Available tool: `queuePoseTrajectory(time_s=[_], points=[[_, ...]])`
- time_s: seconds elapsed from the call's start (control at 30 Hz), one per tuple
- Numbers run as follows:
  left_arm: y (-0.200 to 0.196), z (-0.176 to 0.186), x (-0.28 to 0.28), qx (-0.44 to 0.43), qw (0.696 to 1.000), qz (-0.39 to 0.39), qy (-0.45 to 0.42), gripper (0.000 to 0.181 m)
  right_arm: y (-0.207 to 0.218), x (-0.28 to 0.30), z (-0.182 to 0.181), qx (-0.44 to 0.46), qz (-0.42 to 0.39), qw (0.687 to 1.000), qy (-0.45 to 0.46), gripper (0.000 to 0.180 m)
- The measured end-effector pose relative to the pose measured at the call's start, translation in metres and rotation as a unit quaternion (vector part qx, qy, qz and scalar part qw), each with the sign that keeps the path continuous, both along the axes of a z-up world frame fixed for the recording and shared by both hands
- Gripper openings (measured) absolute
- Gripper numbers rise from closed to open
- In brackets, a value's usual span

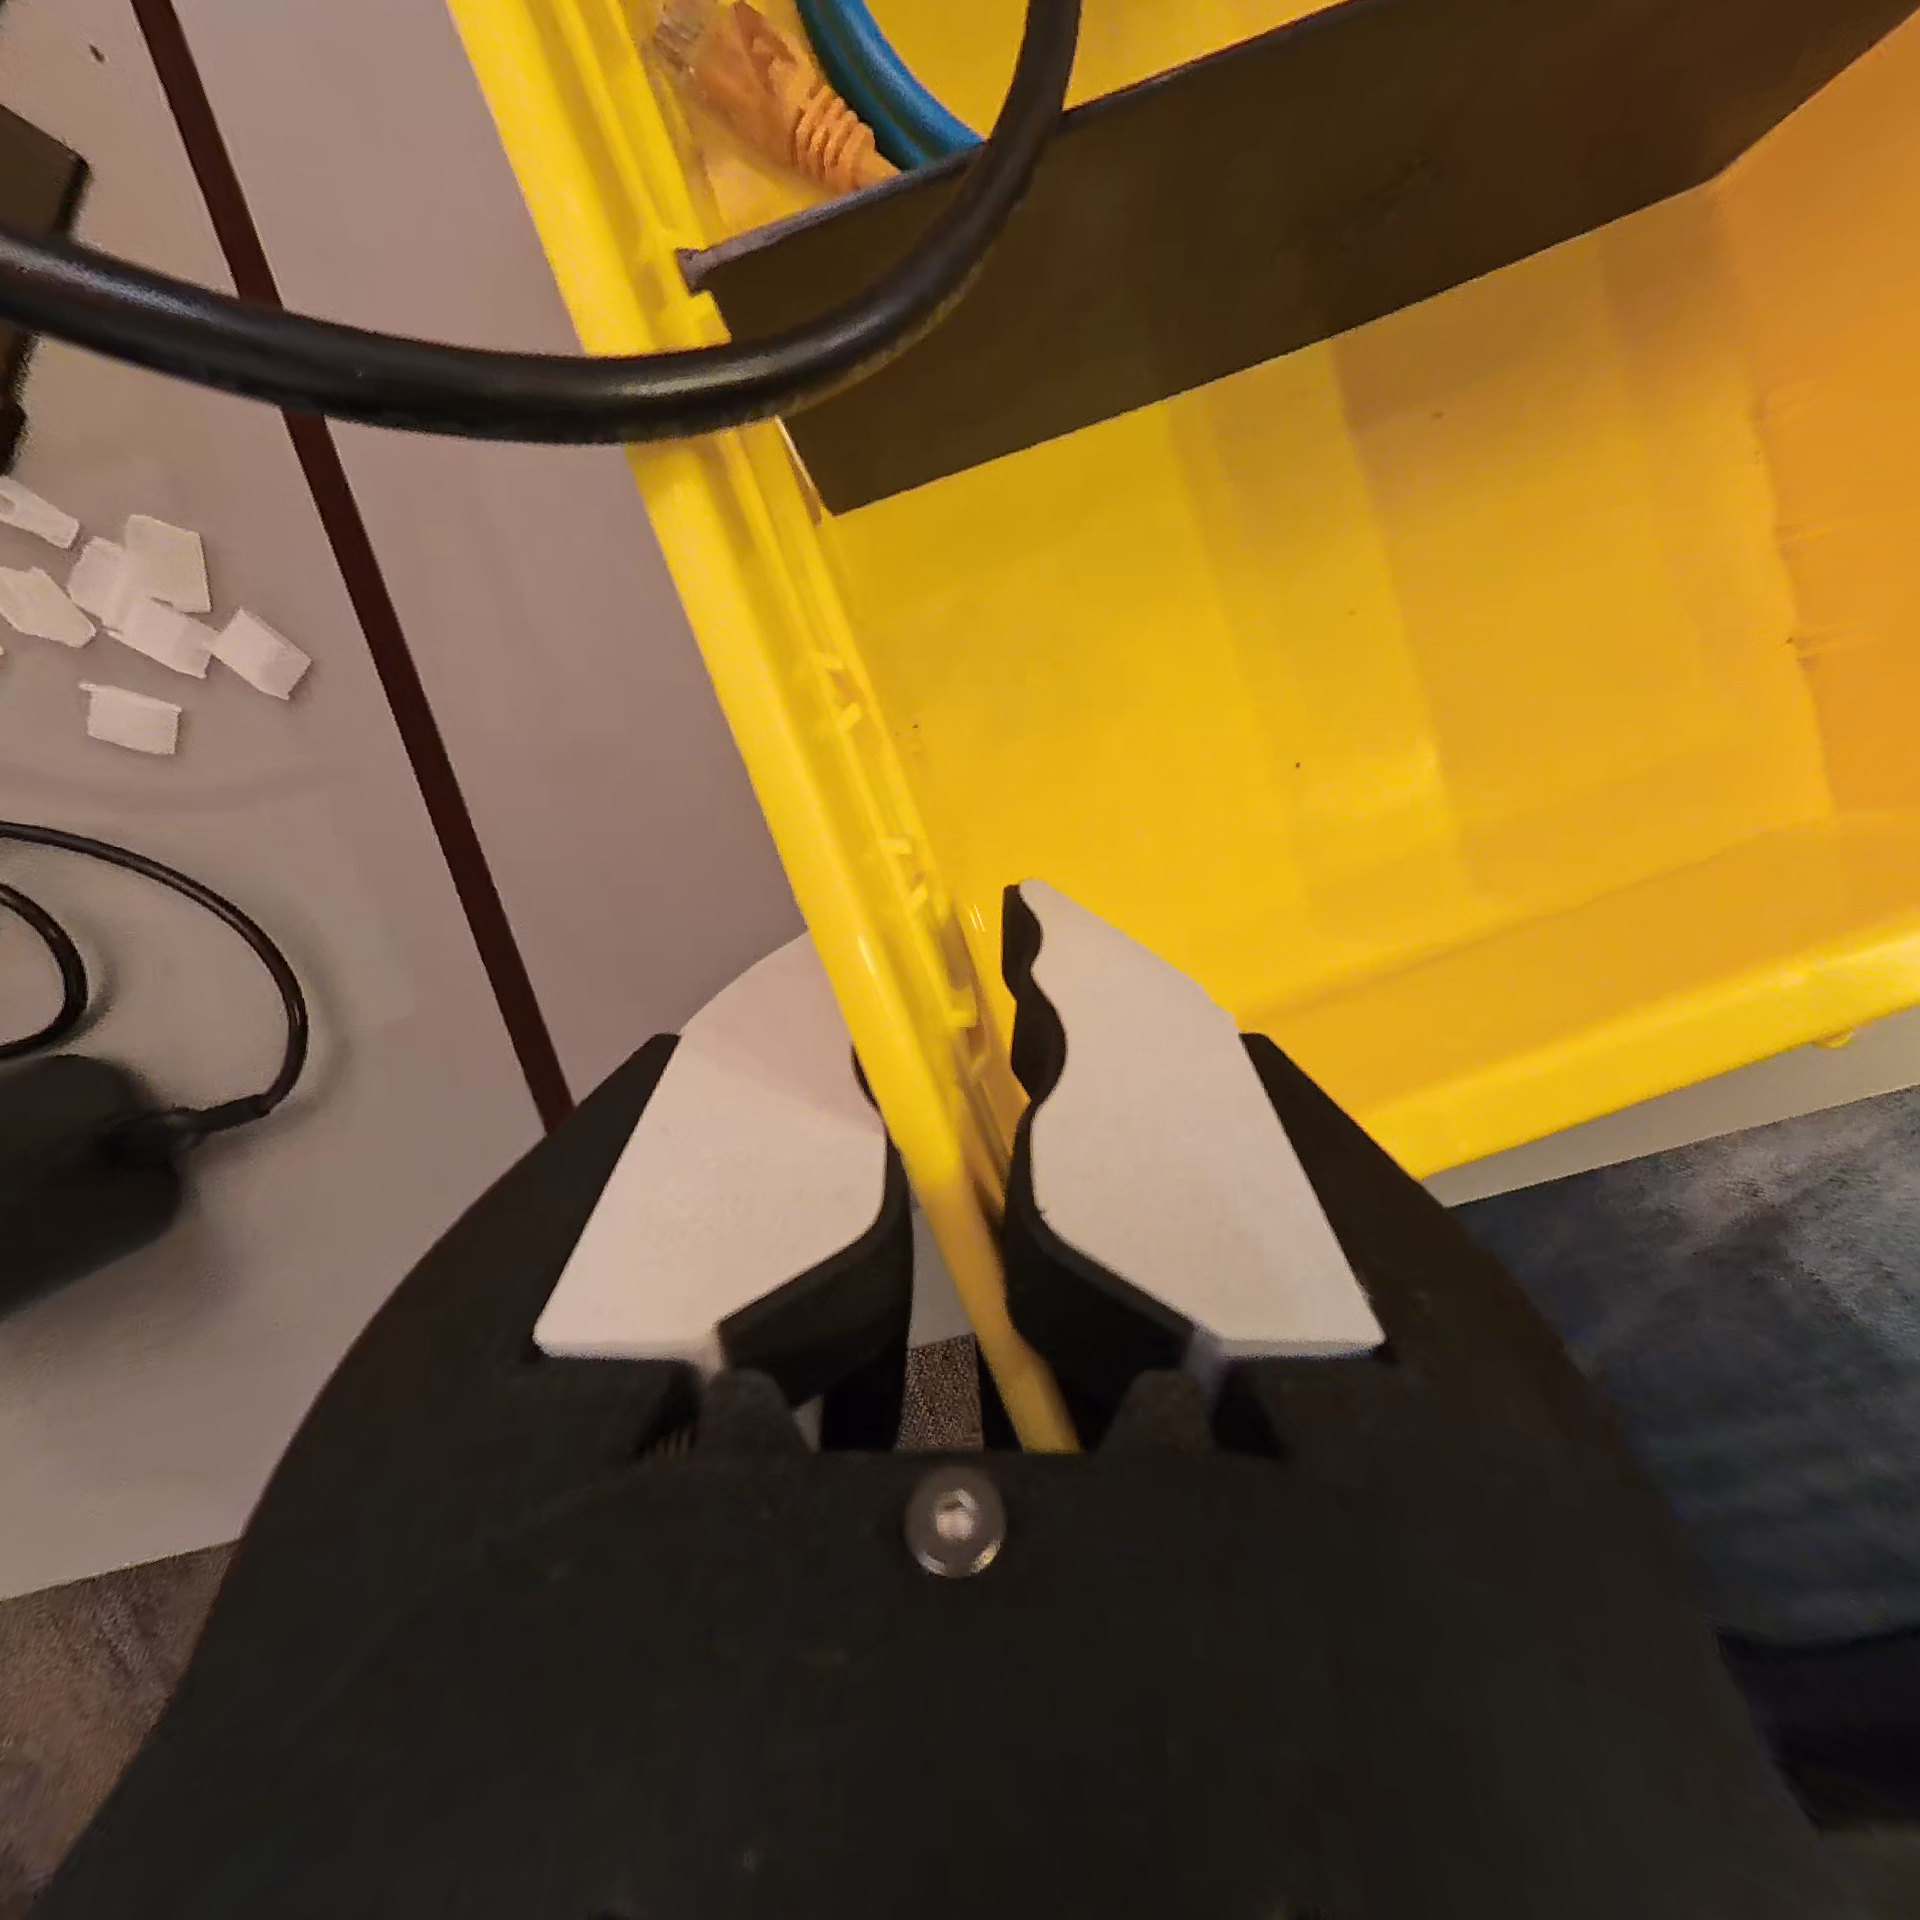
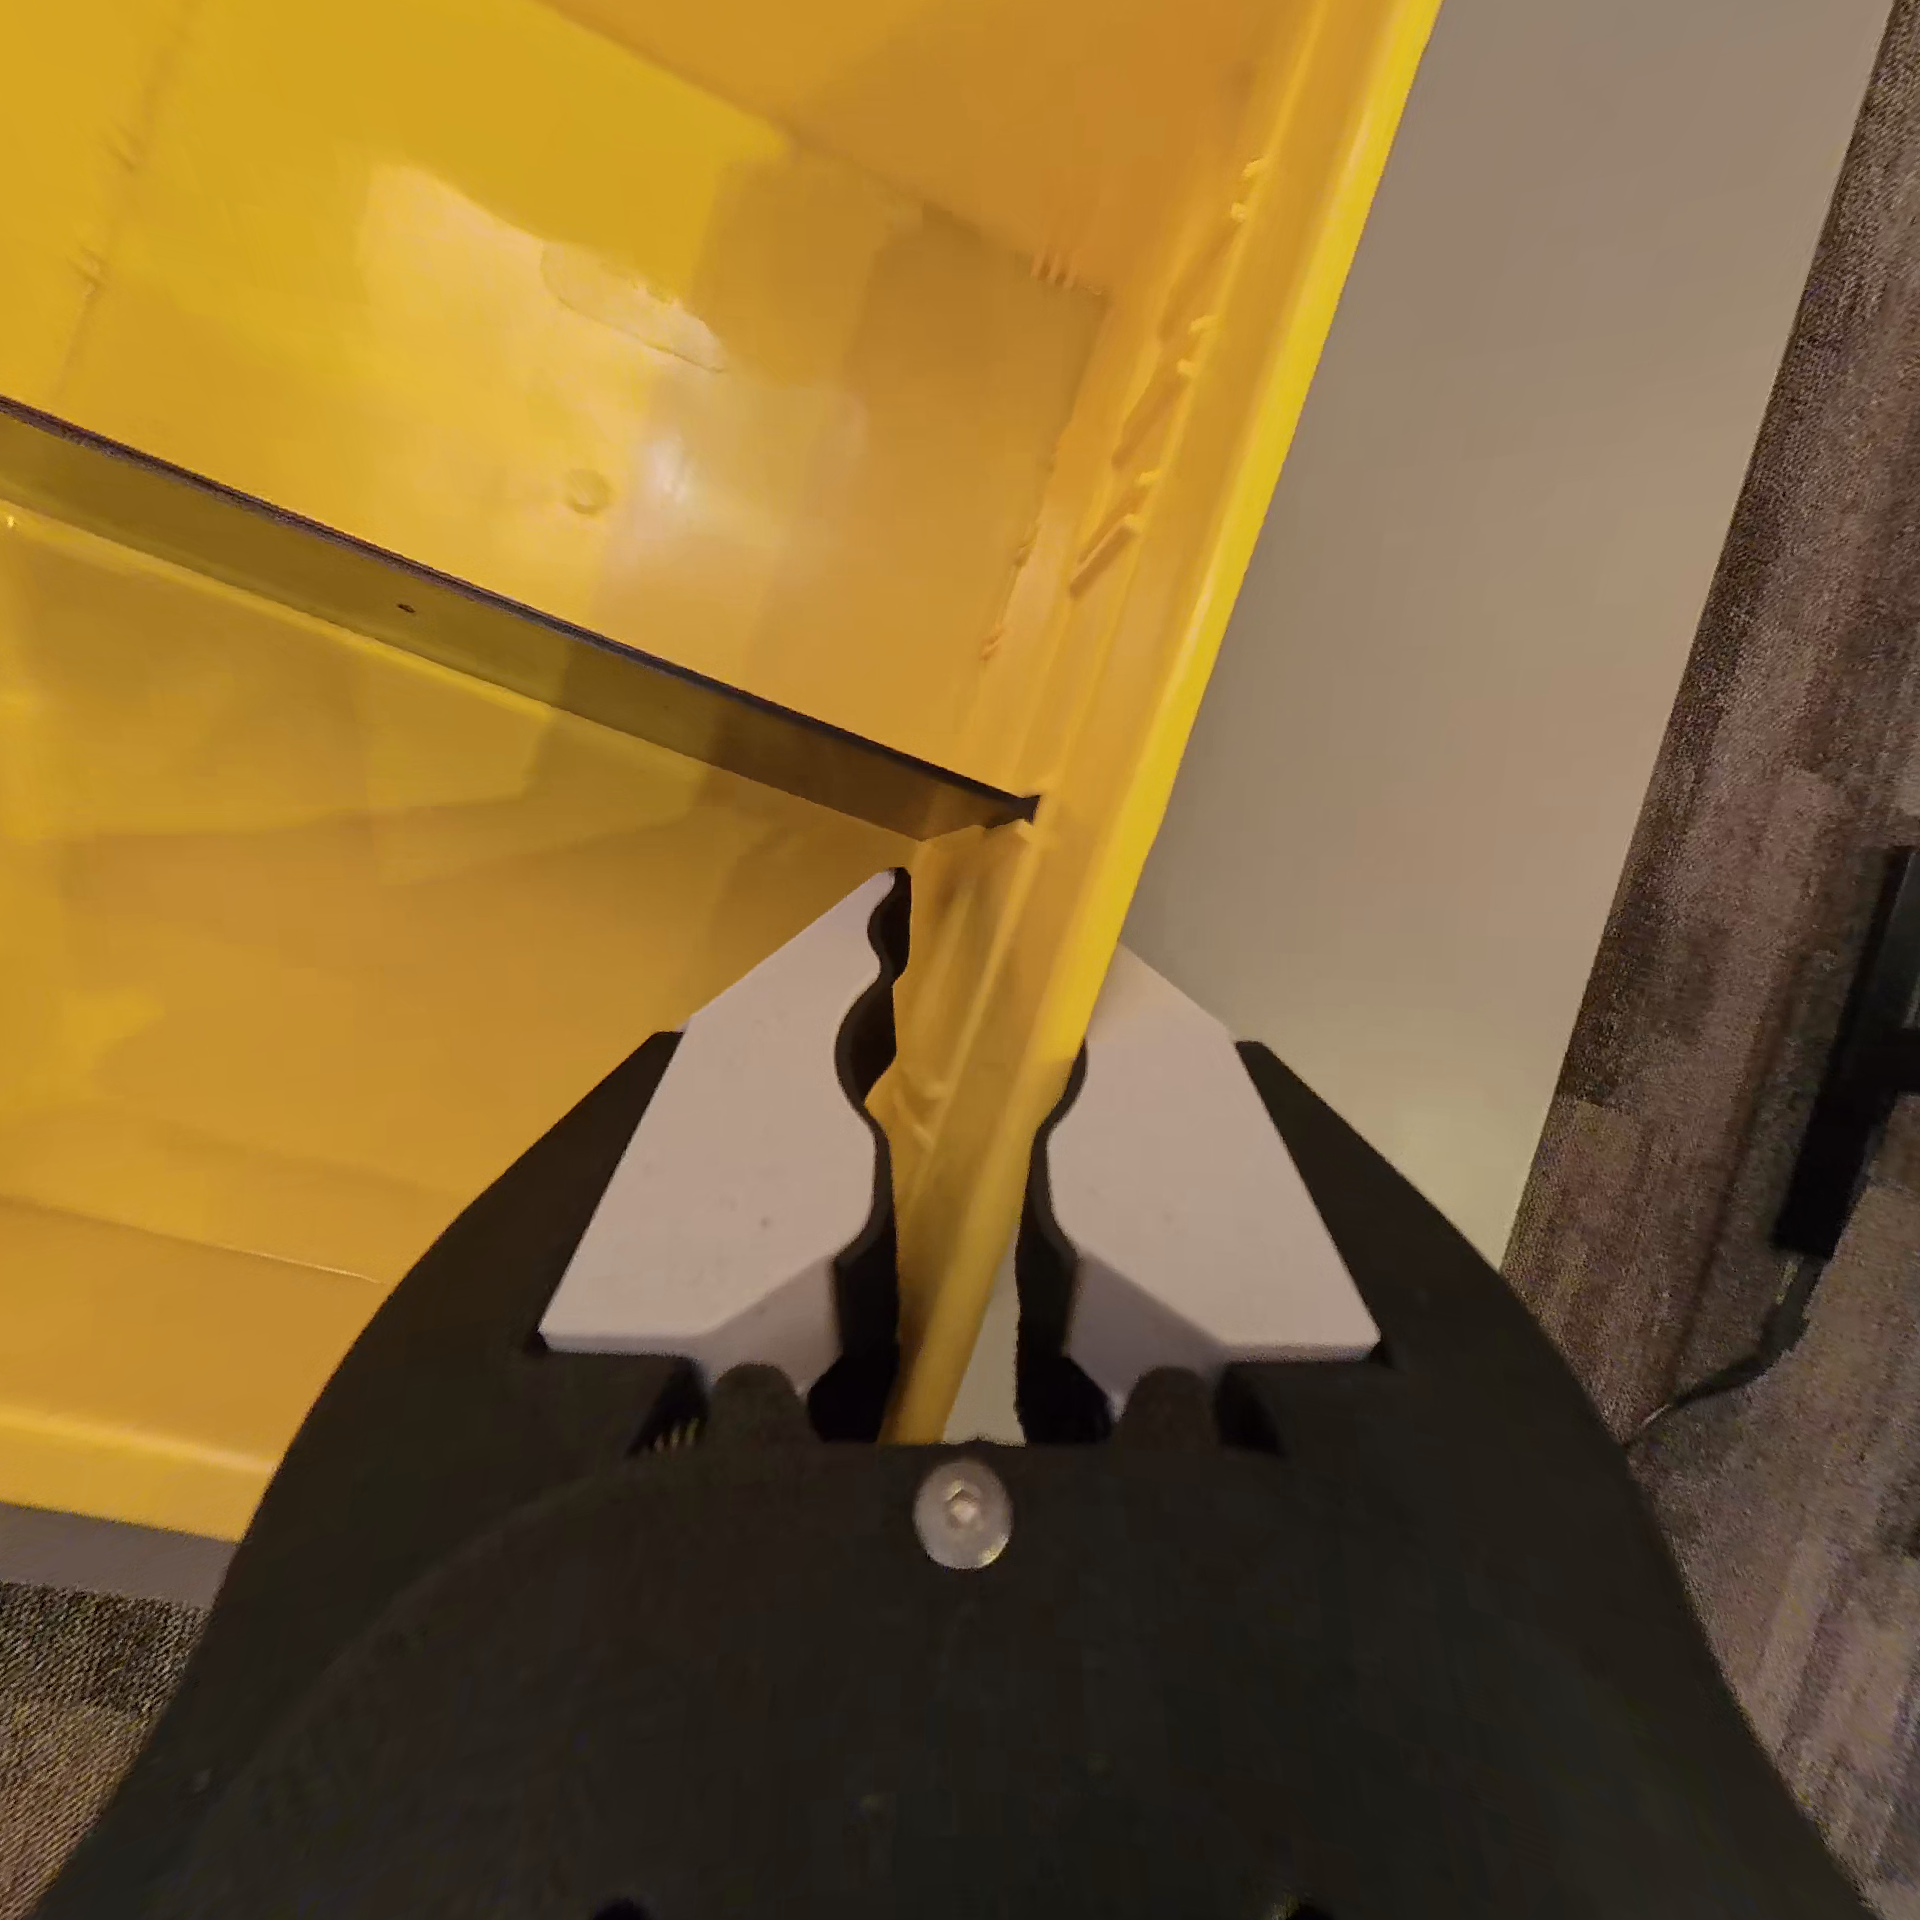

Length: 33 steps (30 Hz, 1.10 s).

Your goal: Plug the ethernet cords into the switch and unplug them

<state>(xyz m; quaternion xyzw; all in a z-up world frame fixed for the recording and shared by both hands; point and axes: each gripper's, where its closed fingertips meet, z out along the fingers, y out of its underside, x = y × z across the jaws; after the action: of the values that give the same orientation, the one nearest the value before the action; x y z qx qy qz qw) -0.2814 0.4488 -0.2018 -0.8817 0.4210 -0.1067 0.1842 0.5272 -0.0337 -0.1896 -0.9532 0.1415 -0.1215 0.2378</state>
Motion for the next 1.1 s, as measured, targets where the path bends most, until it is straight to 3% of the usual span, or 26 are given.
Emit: queuePoseTrajectory(time_s=[0.03,0.3,0.33,0.37,0.4,0.43,0.57,0.7,0.8,1.0,1.1], points=[[0.001,0.0,0.0,0.002,1.0,-0.004,0.003,0.015,-0.002,0.0,0.0,0.001,0.0,1.0,0.0,0.016],[0.005,0.0,0.012,0.003,0.999,-0.036,-0.006,0.017,-0.002,0.005,0.002,0.004,0.007,1.0,-0.01,0.022],[0.005,0.0,0.013,-0.002,0.999,-0.032,-0.013,0.03,-0.002,0.009,0.004,0.01,-0.002,1.0,-0.02,0.027],[0.006,-0.001,0.012,-0.012,1.0,-0.018,-0.022,0.06,-0.002,0.011,0.007,0.016,-0.005,1.0,-0.026,0.029],[0.005,-0.001,0.012,-0.026,0.999,-0.008,-0.032,0.074,-0.002,0.012,0.011,0.021,-0.008,0.999,-0.037,0.033],[0.005,0.001,0.011,-0.022,0.999,-0.007,-0.04,0.076,-0.003,0.015,0.017,0.023,-0.01,0.998,-0.057,0.036],[0.01,0.04,0.011,0.065,0.997,-0.019,-0.047,0.073,-0.003,0.021,0.056,0.043,-0.02,0.988,-0.149,0.048],[0.014,0.103,0.039,0.205,0.976,-0.071,-0.024,0.069,0.018,-0.008,0.106,0.096,0.011,0.974,-0.204,0.039],[0.012,0.13,0.08,0.277,0.949,-0.146,0.032,0.065,0.05,-0.053,0.136,0.141,0.065,0.963,-0.221,0.034],[0.033,0.117,0.151,0.322,0.879,-0.295,0.192,0.06,0.116,-0.155,0.144,0.178,0.194,0.941,-0.211,0.032],[0.053,0.097,0.166,0.297,0.858,-0.334,0.252,0.064,0.138,-0.194,0.136,0.183,0.246,0.932,-0.195,0.031]])
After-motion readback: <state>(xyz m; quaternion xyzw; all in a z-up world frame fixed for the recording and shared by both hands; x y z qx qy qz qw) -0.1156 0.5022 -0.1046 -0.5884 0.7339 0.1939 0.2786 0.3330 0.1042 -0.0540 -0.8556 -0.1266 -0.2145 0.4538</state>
